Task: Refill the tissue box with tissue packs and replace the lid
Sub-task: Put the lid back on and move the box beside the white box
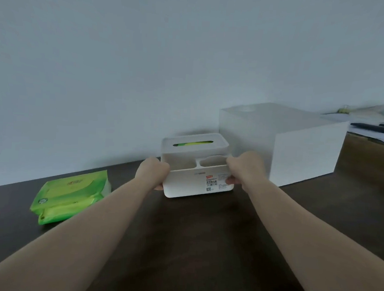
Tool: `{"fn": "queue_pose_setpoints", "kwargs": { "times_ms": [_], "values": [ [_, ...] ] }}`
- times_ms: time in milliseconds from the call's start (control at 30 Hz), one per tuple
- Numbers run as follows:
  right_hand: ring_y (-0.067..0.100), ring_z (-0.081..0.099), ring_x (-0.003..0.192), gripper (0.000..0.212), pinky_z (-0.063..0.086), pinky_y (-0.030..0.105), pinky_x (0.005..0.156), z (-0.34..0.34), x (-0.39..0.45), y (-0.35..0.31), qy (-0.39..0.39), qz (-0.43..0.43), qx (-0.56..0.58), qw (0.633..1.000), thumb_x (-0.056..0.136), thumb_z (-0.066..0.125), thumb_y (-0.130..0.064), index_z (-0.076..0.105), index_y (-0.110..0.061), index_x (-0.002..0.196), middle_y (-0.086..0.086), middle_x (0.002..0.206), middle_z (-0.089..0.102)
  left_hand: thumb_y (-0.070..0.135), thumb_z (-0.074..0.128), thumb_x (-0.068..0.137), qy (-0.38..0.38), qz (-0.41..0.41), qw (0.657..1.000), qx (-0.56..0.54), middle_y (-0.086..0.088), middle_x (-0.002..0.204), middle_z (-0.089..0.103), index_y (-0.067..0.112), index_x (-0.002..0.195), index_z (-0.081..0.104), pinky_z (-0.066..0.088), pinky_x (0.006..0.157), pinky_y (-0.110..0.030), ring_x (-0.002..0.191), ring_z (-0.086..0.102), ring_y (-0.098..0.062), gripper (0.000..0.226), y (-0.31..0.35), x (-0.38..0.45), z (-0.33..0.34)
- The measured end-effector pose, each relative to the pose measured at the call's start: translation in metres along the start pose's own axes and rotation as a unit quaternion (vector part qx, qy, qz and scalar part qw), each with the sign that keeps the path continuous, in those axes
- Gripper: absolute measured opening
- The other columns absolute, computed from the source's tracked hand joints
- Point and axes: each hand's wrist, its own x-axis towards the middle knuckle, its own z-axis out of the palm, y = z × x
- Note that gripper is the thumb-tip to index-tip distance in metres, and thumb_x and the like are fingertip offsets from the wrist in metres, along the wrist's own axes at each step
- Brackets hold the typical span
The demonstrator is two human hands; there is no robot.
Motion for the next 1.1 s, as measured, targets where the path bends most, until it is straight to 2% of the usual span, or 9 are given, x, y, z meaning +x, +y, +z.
{"fn": "queue_pose_setpoints", "kwargs": {
  "times_ms": [167, 267, 400, 533, 633, 733, 800, 1000, 1100],
  "values": [
    [0.03, 0.073, 0.06, 0.024, 0.06, 0.041, 0.063, -0.001, 0.026, 0.004, 0.032, -0.008, -0.026, 0.999, 0.09, 0.051, -0.018, 0.053, -0.009, 0.068, 0.007, 0.068, 0.061, 0.007, 0.045, 0.09, 0.027, 0.033, 0.999, 0.004, -0.02, 0.092, 0.061, 0.012, 0.058, 0.042, 0.06, 0.083, -0.045, 0.085, 0.067, -0.034, 0.033, 0.014, 0.027, 0.022],
    [0.031, 0.073, 0.064, 0.025, 0.052, 0.035, 0.057, 0.0, 0.036, 0.006, 0.049, -0.019, -0.055, 0.997, 0.09, 0.047, -0.018, 0.055, -0.007, 0.069, 0.01, 0.063, 0.065, 0.008, 0.044, 0.086, 0.025, 0.039, 0.999, 0.023, -0.018, 0.077, 0.064, 0.007, 0.059, 0.047, 0.059, 0.084, -0.044, 0.086, 0.07, -0.037, 0.028, 0.017, 0.036, 0.03],
    [0.034, 0.071, 0.075, 0.029, 0.059, 0.04, 0.071, 0.008, 0.05, 0.007, 0.069, -0.031, -0.084, 0.994, 0.087, 0.046, -0.021, 0.066, -0.001, 0.083, 0.018, 0.079, 0.073, 0.011, 0.042, 0.084, 0.024, 0.049, 0.998, 0.04, -0.017, 0.073, 0.062, 0.005, 0.063, 0.05, 0.055, 0.081, -0.041, 0.089, 0.069, -0.042, 0.024, 0.018, 0.046, 0.038],
    [0.033, 0.063, 0.081, 0.027, 0.044, 0.032, 0.063, 0.014, 0.056, 0.008, 0.092, -0.048, -0.1, 0.99, 0.092, 0.042, -0.019, 0.064, -0.002, 0.089, 0.017, 0.09, 0.068, 0.011, 0.042, 0.082, 0.034, 0.052, 0.997, 0.044, -0.016, 0.081, 0.063, 0.008, 0.062, 0.048, 0.046, 0.072, -0.035, 0.09, 0.067, -0.039, 0.021, 0.022, 0.052, 0.049],
    [0.031, 0.061, 0.099, 0.03, 0.047, 0.036, 0.076, 0.02, 0.052, 0.008, 0.106, -0.078, -0.101, 0.986, 0.095, 0.042, -0.017, 0.061, -0.003, 0.113, 0.015, 0.109, 0.064, 0.011, 0.041, 0.082, 0.032, 0.059, 0.996, 0.059, -0.016, 0.082, 0.062, 0.008, 0.064, 0.047, 0.04, 0.067, -0.031, 0.08, 0.062, -0.036, 0.019, 0.027, 0.055, 0.055],
    [0.029, 0.056, 0.092, 0.03, 0.043, 0.031, 0.077, 0.026, 0.048, 0.011, 0.099, -0.118, -0.122, 0.98, 0.094, 0.042, -0.013, 0.057, -0.006, 0.119, 0.016, 0.122, 0.054, 0.009, 0.041, 0.083, 0.034, 0.067, 0.994, 0.077, -0.012, 0.072, 0.057, 0.007, 0.063, 0.046, 0.038, 0.062, -0.03, 0.07, 0.055, -0.031, 0.02, 0.031, 0.06, 0.057],
    [0.033, 0.055, 0.098, 0.034, 0.038, 0.029, 0.078, 0.027, 0.044, 0.014, 0.08, -0.119, -0.127, 0.982, 0.095, 0.043, -0.011, 0.049, -0.007, 0.128, 0.018, 0.129, 0.043, 0.008, 0.041, 0.082, 0.036, 0.063, 0.994, 0.083, -0.009, 0.064, 0.052, 0.007, 0.061, 0.045, 0.036, 0.059, -0.03, 0.068, 0.054, -0.03, 0.021, 0.032, 0.063, 0.058],
    [0.033, 0.044, 0.128, 0.059, 0.041, 0.035, 0.097, 0.027, 0.043, 0.011, 0.013, -0.118, -0.206, 0.971, 0.095, 0.039, -0.012, 0.021, -0.01, 0.152, 0.019, 0.143, 0.039, 0.008, 0.043, 0.081, 0.047, 0.058, 0.996, 0.054, -0.009, 0.061, 0.052, 0.007, 0.059, 0.046, 0.035, 0.055, -0.029, 0.071, 0.054, -0.033, 0.022, 0.037, 0.067, 0.062],
    [0.031, 0.05, 0.123, 0.055, 0.043, 0.034, 0.098, 0.017, 0.033, 0.009, -0.011, -0.121, -0.172, 0.978, 0.092, 0.042, -0.008, 0.035, -0.01, 0.147, 0.014, 0.14, 0.049, 0.014, 0.044, 0.081, 0.037, 0.041, 0.998, 0.044, -0.01, 0.065, 0.056, 0.006, 0.063, 0.049, 0.039, 0.06, -0.029, 0.07, 0.057, -0.032, 0.02, 0.035, 0.069, 0.058]
  ]
}}
